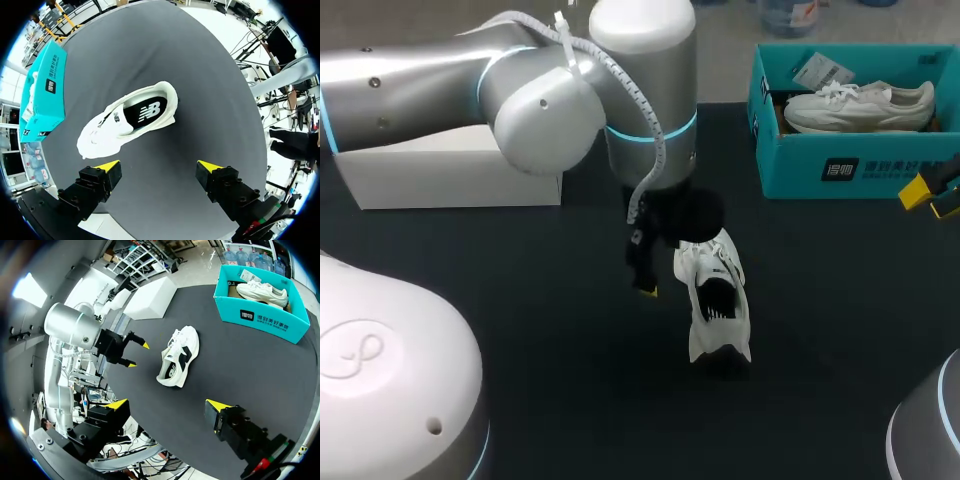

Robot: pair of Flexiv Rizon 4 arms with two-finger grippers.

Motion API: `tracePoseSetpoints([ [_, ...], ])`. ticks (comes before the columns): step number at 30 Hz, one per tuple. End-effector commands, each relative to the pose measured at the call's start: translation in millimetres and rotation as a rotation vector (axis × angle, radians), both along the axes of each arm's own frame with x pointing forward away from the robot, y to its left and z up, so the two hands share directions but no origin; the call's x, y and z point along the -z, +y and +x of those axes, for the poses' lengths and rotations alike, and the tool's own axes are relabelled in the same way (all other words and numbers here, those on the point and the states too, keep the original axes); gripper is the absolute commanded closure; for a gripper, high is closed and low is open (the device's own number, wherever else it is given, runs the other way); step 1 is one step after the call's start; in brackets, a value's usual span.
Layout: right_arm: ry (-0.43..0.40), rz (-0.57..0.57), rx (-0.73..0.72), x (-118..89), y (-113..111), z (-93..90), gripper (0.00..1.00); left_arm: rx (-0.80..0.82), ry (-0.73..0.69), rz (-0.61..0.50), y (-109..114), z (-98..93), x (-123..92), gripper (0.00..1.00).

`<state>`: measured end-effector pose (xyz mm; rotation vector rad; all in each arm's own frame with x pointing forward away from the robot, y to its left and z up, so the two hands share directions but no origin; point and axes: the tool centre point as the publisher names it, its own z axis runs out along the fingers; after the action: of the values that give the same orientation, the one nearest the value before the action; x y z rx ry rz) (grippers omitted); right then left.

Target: Take the shoe out of the shoebox, open the shoe tongue, remove and reinsert the insole, then place the shoe into the shoebox

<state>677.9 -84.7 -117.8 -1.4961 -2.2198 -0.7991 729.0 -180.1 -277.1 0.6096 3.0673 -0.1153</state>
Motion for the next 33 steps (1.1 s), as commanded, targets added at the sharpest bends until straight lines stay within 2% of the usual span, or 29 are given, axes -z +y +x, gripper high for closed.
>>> tracePoseSetpoints([
  [1,0.002,-0.002,-0.001,0.4,0.3,1.3,0.0,0.002,-0.004,-0.006,3.2,-0.9,0.4,0.0],
  [5,0.002,-0.002,-0.001,0.4,0.3,1.3,0.0,0.002,-0.004,-0.006,3.2,-0.9,0.4,0.0],
  [12,0.002,-0.002,-0.001,0.4,0.3,1.3,0.0,-0.121,0.01,0.029,-7.3,-10.0,6.8,0.0],
  [20,0.002,-0.002,-0.001,0.4,0.3,1.3,0.0,-0.189,0.046,0.005,-17.4,-31.1,6.4,0.0],
  [27,0.002,-0.002,-0.001,0.4,0.3,1.3,0.0,-0.206,0.094,0.02,-38.0,-47.7,14.2,0.0],
  [33,0.002,-0.002,-0.001,0.4,0.3,1.3,0.0,-0.222,0.1,0.037,-65.7,-54.4,27.8,0.0],
])
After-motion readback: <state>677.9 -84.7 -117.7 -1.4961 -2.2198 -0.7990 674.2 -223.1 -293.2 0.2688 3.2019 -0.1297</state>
